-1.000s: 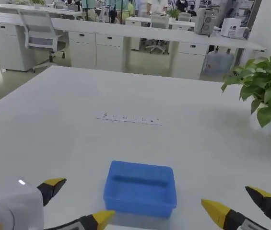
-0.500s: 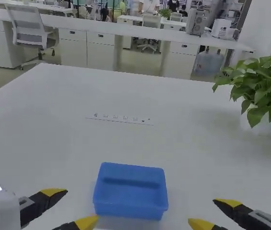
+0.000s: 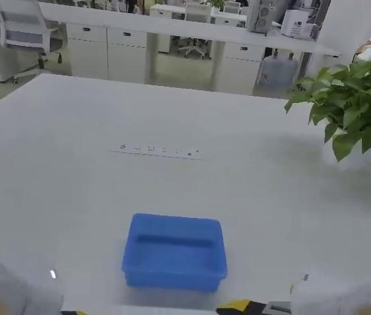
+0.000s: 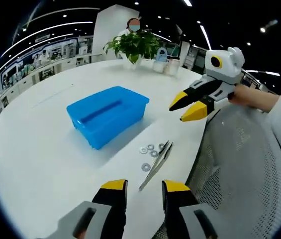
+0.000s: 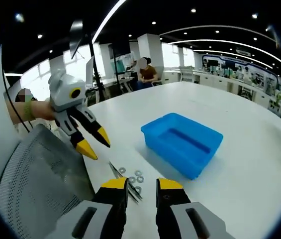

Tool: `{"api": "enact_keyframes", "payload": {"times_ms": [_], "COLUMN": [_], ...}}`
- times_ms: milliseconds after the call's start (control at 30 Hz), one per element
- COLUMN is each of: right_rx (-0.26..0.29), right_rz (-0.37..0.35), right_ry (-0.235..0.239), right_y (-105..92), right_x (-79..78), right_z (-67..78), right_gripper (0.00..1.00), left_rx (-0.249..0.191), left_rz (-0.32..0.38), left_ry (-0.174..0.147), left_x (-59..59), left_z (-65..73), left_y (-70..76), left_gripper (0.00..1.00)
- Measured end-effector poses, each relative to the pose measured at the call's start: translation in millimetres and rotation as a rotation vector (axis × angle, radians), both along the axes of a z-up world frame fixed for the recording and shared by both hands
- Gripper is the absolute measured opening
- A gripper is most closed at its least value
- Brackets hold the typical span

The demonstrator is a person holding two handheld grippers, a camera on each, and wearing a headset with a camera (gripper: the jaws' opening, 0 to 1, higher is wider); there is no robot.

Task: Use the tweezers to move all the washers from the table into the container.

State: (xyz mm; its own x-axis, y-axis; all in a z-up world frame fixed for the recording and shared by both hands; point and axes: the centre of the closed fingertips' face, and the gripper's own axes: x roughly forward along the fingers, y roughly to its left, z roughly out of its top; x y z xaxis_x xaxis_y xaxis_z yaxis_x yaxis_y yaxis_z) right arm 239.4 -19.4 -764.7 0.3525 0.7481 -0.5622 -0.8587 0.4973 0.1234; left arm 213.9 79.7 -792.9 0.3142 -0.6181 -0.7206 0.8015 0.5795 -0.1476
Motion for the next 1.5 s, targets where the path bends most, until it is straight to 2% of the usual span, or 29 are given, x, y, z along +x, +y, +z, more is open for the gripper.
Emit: {"api": "enact_keyframes", "payload": {"times_ms": [133,200,367,400,433,500,667,767,867,967,1000,1067,1167,1233,1300,1333,1367,1400,1433,1500], "right_rx": [-0.064,-0.094,-0.200,-0.218,-0.242,-0.270,-0.272,-0.297,-0.314,-0.304,-0.304,-0.308,-0.321,-0.321,-0.317,-0.316,-0.315,-0.313,-0.312,-0.310], "right_rz": [0.091,0.118,0.186,0.205,0.226,0.238,0.255,0.288,0.305,0.310,0.311,0.312,0.315,0.317,0.317,0.317,0.315,0.315,0.315,0.313], "right_ry": [0.009,0.016,0.016,0.012,0.001,-0.013,-0.013,-0.010,-0.011,0.004,0.005,0.005,0.003,0.000,-0.005,-0.005,-0.008,-0.009,-0.009,-0.009], "right_y": [7.8,9.9,11.2,11.8,12.8,12.7,15.8,17.1,18.3,19.2,19.3,18.0,15.7,16.2,17.2,17.7,18.0,18.2,18.3,18.1], "right_x": [-11.6,-15.7,-23.2,-25.0,-26.5,-26.2,-23.9,-25.6,-26.9,-30.1,-30.4,-31.2,-30.5,-30.1,-29.7,-29.7,-29.3,-29.2,-29.2,-28.8], "right_z": [-11.7,-17.4,-35.0,-37.2,-39.7,-41.8,-44.4,-50.1,-54.8,-55.8,-56.1,-57.4,-60.1,-60.2,-59.5,-59.4,-59.3,-59.2,-59.1,-59.2], "right_gripper": [0.12,0.10,0.11,0.11,0.12,0.13,0.15,0.15,0.14,0.13,0.13,0.12,0.12,0.12,0.11,0.10,0.10,0.09,0.09,0.08], "left_rx": [0.043,0.083,0.237,0.273,0.273,0.281,0.288,0.264,0.270,0.207,0.200,0.202,0.169,0.157,0.153,0.147,0.141,0.141,0.166,0.203], "left_rz": [-0.057,-0.097,-0.216,-0.239,-0.248,-0.248,-0.280,-0.285,-0.306,-0.291,-0.290,-0.289,-0.249,-0.212,-0.191,-0.183,-0.185,-0.196,-0.224,-0.257], "left_ry": [0.010,0.005,-0.022,-0.039,-0.072,-0.064,-0.088,-0.081,-0.087,-0.062,-0.050,-0.062,-0.070,-0.100,-0.114,-0.113,-0.097,-0.085,-0.077,-0.084], "left_x": [1.2,0.6,-3.9,-3.2,0.7,-0.5,1.8,1.5,-1.2,-5.1,-7.0,-6.1,0.2,9.6,15.9,17.4,17.6,15.5,12.9,12.0], "left_z": [-7.5,-11.2,-26.9,-29.1,-27.1,-27.2,-26.0,-25.9,-28.3,-26.6,-26.8,-25.8,-19.1,-13.9,-11.9,-11.8,-13.6,-15.7,-20.3,-26.0], "left_y": [-4.4,-4.6,-1.4,-0.2,-3.2,-4.8,-7.5,-11.2,-14.0,-22.8,-23.2,-22.5,-21.8,-17.8,-13.3,-11.9,-11.6,-11.9,-11.8,-10.9], "left_gripper": [0.16,0.11,0.04,0.03,0.02,0.02,0.03,0.02,0.02,0.05,0.05,0.05,0.08,0.11,0.11,0.11,0.11,0.11,0.10,0.09]}}
